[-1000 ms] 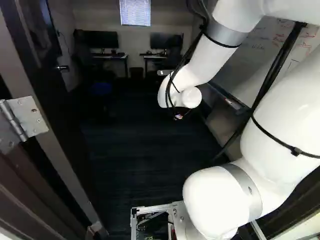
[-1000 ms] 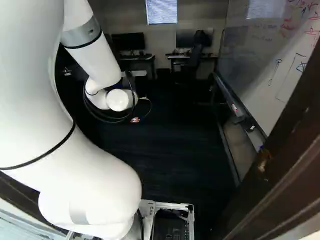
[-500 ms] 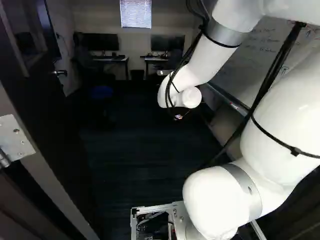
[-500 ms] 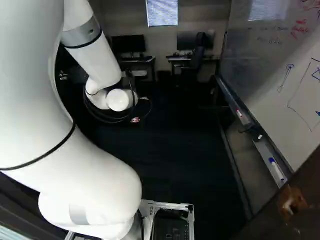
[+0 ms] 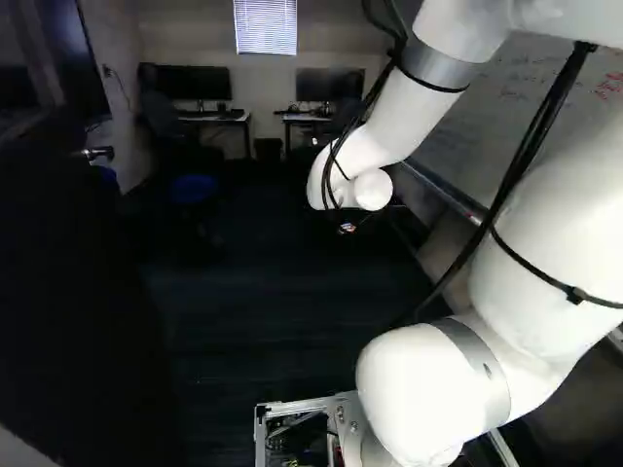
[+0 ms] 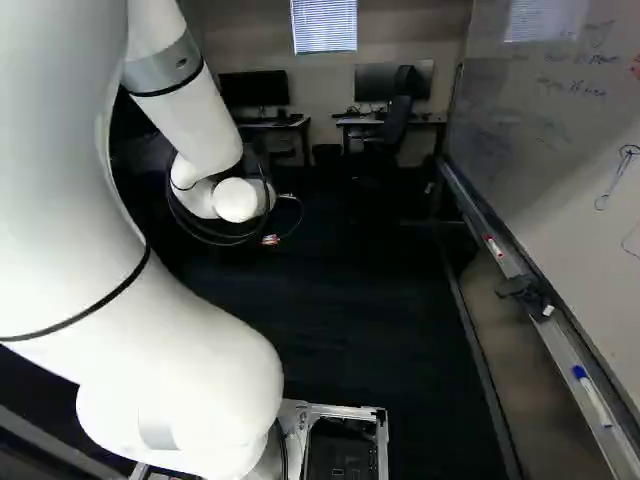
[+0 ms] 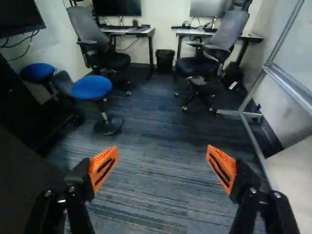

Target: Open the door and move inside

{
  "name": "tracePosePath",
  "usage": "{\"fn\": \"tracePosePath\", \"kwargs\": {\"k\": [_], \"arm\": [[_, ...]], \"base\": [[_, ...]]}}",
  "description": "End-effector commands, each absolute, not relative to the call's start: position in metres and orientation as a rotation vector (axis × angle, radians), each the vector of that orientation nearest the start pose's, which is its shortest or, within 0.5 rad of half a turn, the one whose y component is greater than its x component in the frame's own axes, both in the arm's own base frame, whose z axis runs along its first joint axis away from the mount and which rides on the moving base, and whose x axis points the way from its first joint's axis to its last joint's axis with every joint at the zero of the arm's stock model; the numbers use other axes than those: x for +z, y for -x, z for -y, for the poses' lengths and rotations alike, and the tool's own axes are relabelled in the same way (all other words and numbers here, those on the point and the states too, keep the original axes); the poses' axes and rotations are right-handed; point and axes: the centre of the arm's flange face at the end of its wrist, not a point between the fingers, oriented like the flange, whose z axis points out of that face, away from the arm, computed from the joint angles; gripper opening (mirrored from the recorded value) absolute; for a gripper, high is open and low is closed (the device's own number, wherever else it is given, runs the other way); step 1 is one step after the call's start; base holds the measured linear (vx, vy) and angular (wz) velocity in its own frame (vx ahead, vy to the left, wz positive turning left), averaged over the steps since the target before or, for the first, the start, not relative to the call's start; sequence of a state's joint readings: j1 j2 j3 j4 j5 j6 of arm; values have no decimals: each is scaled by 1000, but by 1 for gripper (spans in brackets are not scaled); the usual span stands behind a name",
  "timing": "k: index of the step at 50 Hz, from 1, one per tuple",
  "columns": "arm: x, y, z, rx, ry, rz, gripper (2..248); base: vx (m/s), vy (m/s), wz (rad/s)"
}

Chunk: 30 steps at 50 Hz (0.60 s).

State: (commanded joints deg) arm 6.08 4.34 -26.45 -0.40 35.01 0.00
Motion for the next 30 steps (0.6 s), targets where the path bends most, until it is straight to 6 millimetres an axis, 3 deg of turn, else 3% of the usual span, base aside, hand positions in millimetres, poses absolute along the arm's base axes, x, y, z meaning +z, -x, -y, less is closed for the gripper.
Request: {"fn": "tracePosePath", "kwargs": {"k": [30], "arm": [[427, -397, -43, -1674, 2586, 148, 247]], "base": [[322, 9, -2]]}}
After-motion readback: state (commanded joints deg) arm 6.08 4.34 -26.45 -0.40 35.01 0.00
